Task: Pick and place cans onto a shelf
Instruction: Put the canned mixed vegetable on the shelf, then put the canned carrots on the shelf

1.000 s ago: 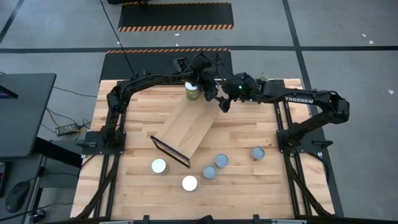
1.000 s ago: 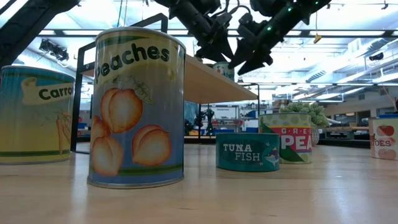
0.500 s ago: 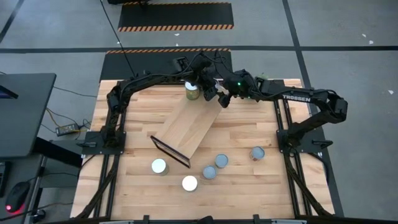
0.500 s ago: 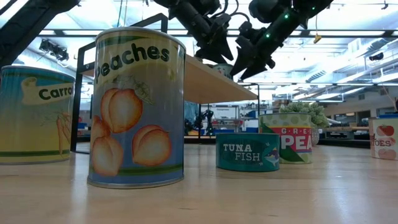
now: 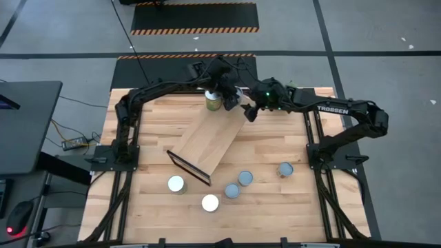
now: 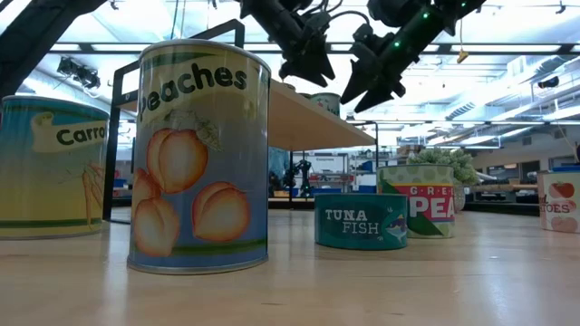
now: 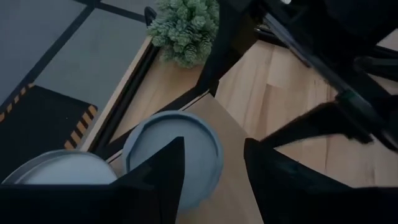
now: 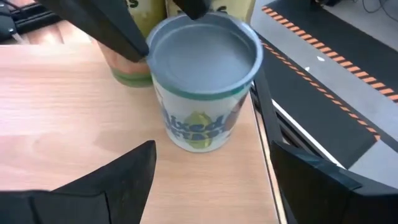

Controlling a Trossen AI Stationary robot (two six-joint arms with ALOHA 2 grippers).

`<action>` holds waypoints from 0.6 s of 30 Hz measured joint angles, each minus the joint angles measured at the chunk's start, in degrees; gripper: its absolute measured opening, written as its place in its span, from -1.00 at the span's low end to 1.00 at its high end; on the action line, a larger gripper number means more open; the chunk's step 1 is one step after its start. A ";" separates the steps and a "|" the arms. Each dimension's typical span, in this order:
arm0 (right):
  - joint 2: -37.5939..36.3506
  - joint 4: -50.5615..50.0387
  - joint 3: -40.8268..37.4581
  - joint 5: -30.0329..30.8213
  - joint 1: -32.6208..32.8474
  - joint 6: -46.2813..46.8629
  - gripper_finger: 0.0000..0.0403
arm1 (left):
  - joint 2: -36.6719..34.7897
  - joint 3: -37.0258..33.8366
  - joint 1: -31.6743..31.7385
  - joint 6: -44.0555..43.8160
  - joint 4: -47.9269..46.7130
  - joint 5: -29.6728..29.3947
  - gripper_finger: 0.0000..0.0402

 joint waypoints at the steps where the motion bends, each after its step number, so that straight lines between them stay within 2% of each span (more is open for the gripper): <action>1: -0.38 -0.01 0.00 0.00 0.04 0.08 0.60 | -0.13 0.02 0.06 0.00 -0.15 -0.02 -0.14; 6: -3.45 -1.43 0.00 -0.14 0.07 0.44 0.60 | -1.48 0.02 0.05 0.59 -0.62 -0.15 -0.14; 12: -6.19 -3.09 0.00 -1.83 0.90 1.95 0.60 | -5.16 0.09 -0.44 7.52 -5.19 -0.52 -0.14; 18: -7.86 -5.84 0.00 0.51 3.11 1.76 0.60 | -10.44 0.09 -0.69 12.16 -7.53 -1.40 -0.14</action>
